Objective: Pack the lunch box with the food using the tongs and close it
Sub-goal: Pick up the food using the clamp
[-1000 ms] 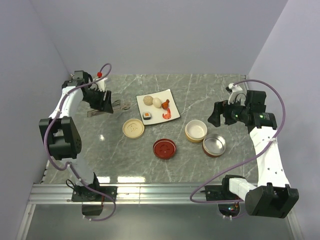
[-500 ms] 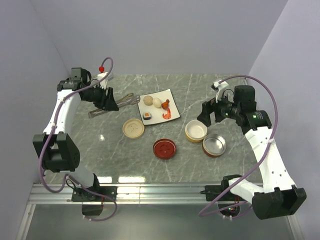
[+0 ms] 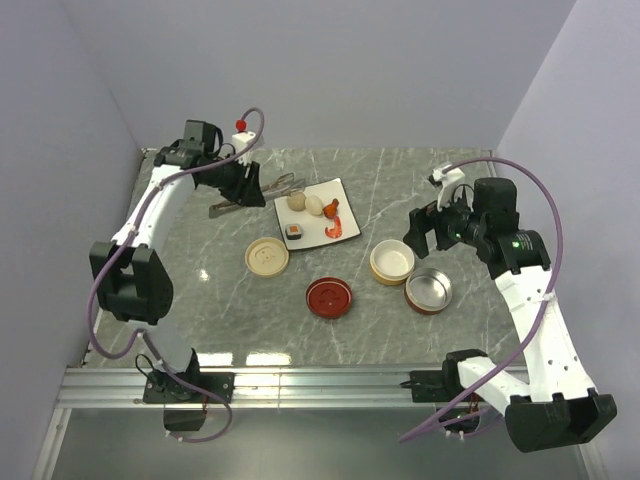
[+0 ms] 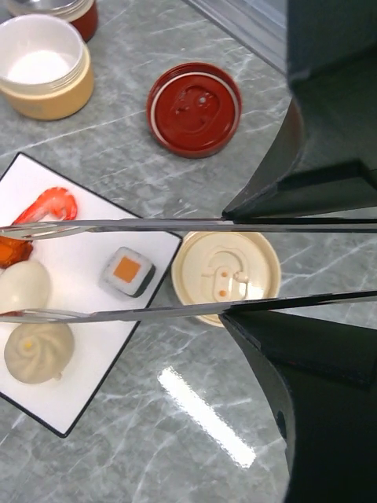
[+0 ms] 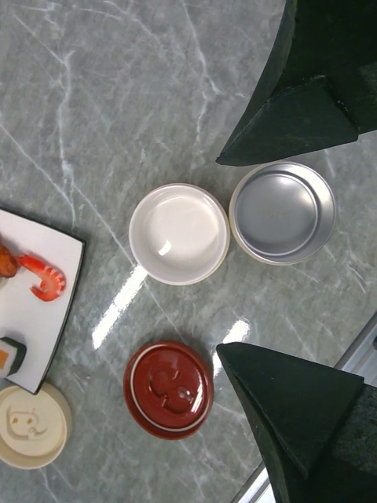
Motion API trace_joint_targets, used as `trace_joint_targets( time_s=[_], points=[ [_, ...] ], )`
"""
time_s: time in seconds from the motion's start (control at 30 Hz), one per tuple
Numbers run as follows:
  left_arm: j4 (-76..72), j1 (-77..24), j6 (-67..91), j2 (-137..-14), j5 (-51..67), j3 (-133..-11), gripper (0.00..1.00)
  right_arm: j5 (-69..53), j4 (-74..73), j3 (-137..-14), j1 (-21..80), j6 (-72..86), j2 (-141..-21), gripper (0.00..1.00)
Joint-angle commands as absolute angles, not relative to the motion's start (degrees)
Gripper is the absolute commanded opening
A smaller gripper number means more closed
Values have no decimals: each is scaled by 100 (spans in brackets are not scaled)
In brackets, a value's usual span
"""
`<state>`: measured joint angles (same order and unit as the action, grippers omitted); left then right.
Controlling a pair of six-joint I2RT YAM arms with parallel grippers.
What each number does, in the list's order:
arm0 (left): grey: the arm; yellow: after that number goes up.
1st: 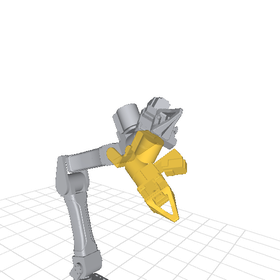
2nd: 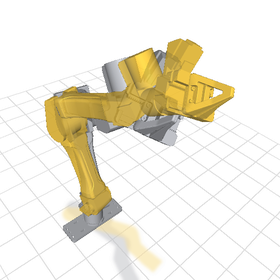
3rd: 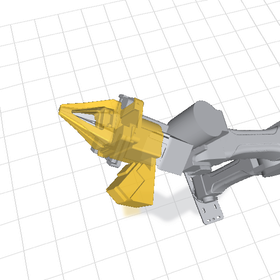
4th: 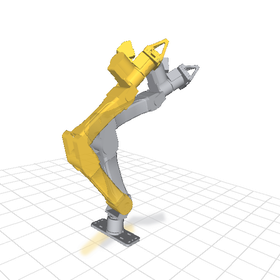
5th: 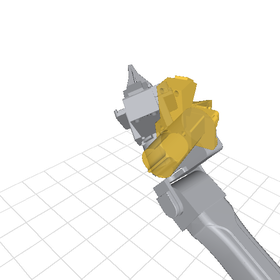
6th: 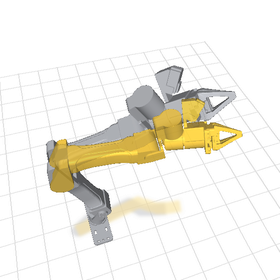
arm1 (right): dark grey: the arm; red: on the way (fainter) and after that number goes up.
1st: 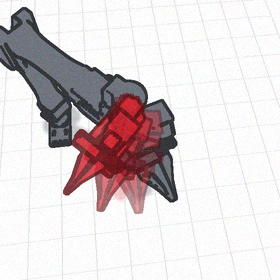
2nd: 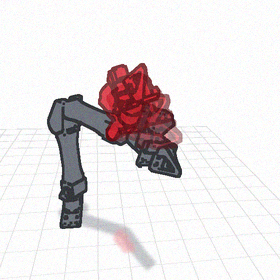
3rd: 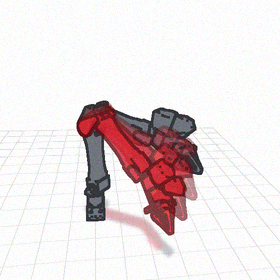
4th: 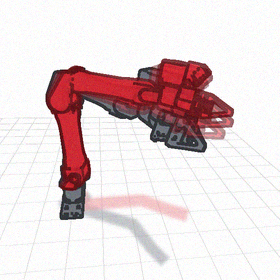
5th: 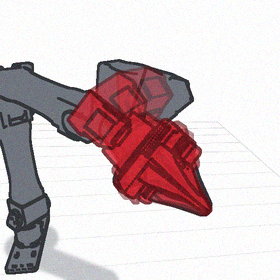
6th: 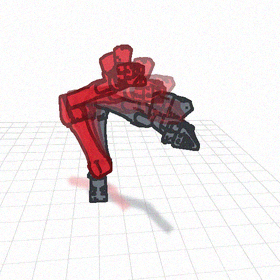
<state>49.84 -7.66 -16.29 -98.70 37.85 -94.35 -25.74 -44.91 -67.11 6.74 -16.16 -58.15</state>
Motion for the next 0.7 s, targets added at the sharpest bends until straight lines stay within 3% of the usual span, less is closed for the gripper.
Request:
trace_joint_targets(
  time_s=[0.0,0.67],
  points=[
    [4790,-966,-1320,-10072,3543,-9817,52,-2347,-4605,-6706,659,-1696,-5687,100],
    [4350,-1907,-281,-10537,2391,-9430,49,-2953,-4544,-6838,-272,-1389,-5889,100]
  ],
)
